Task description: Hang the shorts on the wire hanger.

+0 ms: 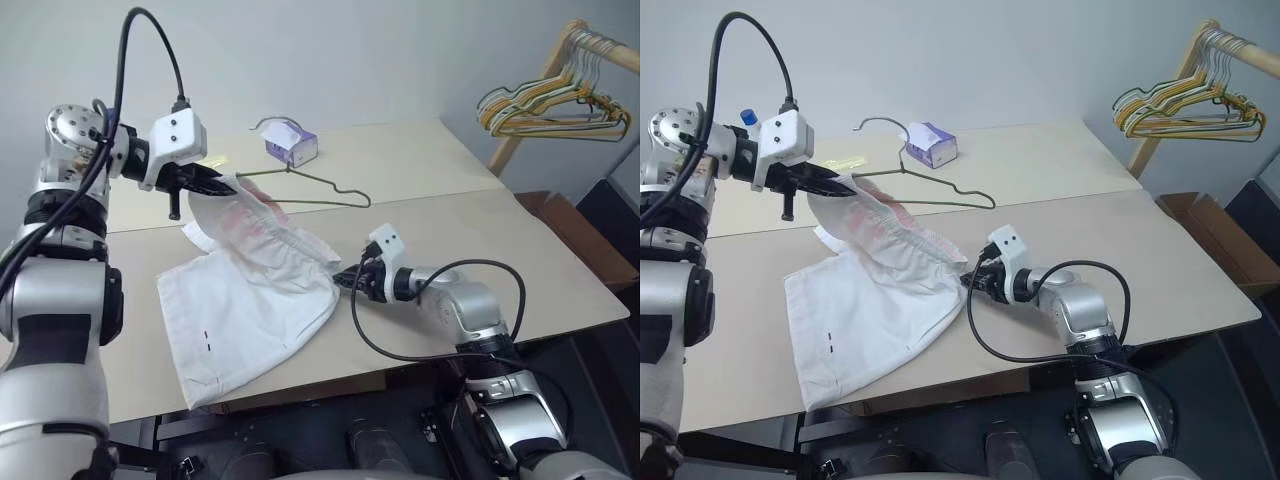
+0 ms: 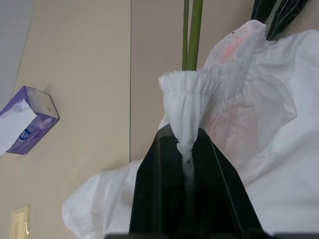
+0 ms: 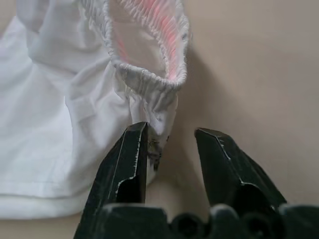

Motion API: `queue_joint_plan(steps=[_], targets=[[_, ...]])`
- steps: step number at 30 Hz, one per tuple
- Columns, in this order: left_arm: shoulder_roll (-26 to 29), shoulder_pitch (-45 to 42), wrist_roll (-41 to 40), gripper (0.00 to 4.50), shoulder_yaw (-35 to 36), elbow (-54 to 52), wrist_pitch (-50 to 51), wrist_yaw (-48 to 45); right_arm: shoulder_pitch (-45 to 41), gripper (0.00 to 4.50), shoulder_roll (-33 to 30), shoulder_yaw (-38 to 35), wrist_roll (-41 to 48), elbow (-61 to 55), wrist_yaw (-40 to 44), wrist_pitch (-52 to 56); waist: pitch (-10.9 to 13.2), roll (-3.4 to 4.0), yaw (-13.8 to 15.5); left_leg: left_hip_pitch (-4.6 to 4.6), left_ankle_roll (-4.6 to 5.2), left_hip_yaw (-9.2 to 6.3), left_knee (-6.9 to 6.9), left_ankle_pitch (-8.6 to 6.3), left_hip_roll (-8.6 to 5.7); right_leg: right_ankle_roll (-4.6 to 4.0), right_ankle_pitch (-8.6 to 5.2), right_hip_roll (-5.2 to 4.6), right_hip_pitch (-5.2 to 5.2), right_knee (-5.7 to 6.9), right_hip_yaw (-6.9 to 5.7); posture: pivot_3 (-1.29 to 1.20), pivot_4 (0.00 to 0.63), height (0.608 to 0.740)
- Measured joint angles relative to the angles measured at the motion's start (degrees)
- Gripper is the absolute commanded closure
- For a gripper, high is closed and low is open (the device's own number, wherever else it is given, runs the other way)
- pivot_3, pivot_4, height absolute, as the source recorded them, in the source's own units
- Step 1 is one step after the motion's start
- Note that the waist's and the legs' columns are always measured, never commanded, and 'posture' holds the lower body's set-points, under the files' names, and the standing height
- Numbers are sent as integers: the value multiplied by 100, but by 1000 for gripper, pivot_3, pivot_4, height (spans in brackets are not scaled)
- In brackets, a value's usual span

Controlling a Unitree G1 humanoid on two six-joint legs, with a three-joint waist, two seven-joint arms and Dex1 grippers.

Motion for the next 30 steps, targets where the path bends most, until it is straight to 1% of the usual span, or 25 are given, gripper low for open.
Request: queue_joint_plan(steps=[3, 8, 18, 24, 28, 30], targets=[[51, 0, 0, 4500, 4, 0, 0, 1, -98, 2812, -23, -318, 381, 146, 241, 148, 0, 0, 6, 0, 0, -1, 0, 0, 0, 0, 0, 1, 0, 0, 0, -65, 0, 740], [47, 0, 0, 4500, 6, 0, -7, 15, -228, 2812, 25, -304, 490, 451, 548, 11, 0, 0, -2, 3, 0, 0, 0, 0, 0, 0, 0, 1, 1, 1, 0, -62, 0, 740], [35, 0, -3, 4500, 6, 0, -77, 30, -688, 2812, 107, -76, 281, 1667, 951, -726, 0, 0, -5, 1, 0, 0, 0, 0, 0, 0, 0, -1, 0, 2, 1, -60, 0, 740], [22, -1, -4, 4500, 7, 0, -89, 31, -966, 2812, 185, 40, 134, 2163, 1079, -805, 0, 1, -17, 4, 0, 0, 1, 0, -1, 1, 0, -1, -1, 7, 1, -56, 0, 740], [19, -1, -5, 4500, 7, 0, -89, 30, -982, 2812, 200, 22, 154, 2266, 1185, -900, 0, 1, -11, 1, 0, -2, 2, 0, -1, 1, 0, -2, -2, 6, 1, -57, 0, 740], [20, -1, -5, 4500, 8, 0, -89, 30, -999, 3175, 216, -44, 207, 2314, 1311, -900, 0, 1, -9, 2, 0, -2, 2, 0, -2, 1, 1, -3, -1, 6, 1, -58, 0, 740]])
